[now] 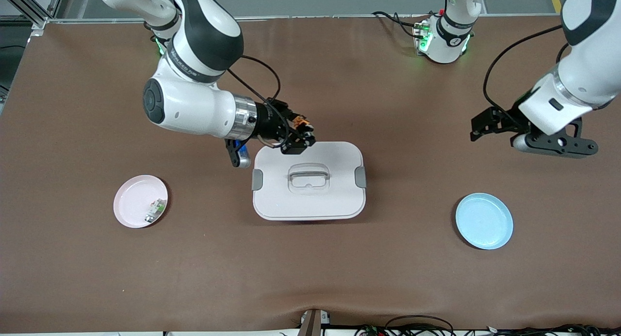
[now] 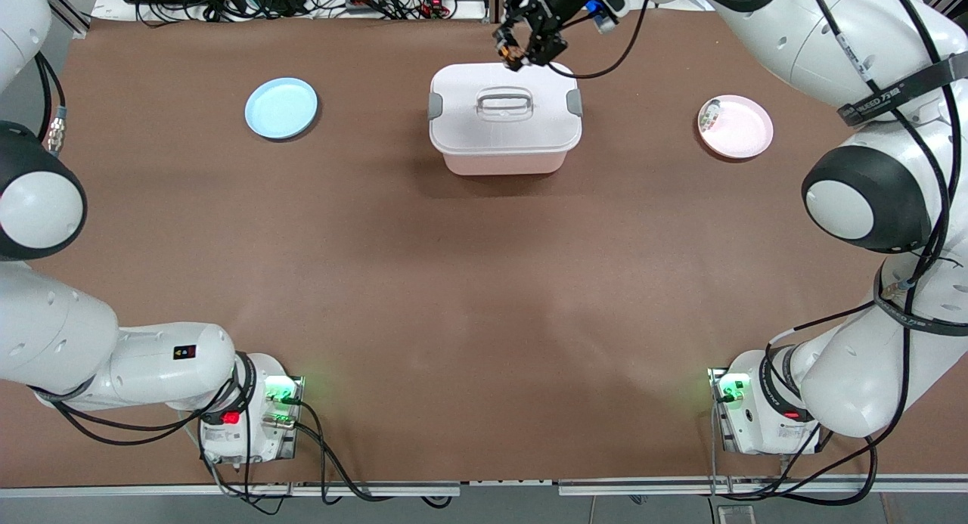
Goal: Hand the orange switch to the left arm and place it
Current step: 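Lift the switch with the right gripper and carry it over the box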
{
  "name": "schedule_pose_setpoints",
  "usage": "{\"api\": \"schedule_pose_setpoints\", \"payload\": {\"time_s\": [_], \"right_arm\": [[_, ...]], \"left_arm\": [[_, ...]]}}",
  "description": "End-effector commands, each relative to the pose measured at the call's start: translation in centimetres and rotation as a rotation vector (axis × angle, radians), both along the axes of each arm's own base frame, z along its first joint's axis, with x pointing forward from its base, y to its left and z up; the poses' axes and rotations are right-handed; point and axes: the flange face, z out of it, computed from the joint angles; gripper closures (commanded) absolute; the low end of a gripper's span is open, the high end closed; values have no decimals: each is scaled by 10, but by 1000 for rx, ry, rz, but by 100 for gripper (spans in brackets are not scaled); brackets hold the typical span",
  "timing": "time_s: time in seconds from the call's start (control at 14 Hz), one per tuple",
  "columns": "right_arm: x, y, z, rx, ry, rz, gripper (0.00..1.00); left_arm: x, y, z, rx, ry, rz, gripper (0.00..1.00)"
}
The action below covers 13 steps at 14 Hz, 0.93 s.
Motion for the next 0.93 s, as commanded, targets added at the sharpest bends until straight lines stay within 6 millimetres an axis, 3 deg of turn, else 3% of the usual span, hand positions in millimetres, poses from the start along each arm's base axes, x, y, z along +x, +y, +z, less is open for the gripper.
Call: {"api": "schedule_pose_setpoints", "payload": {"time_s": [0.0,0.36,0.64,0.86], "right_arm": [[1,7,2,76,36,-70,77],[-4,38,-11,124,25,-155,77],[0,41,-21,167,66,-205,76],[-3,46,-24,161,68,-195,76]], "left_arm": [[-13,-25,7,-13,-2,-37,0],[-19,-49,11,-129,28,8,0],[-29,-102,17,-187,4,98,0],[-24,-133,4,-230,-12,91,4]]}}
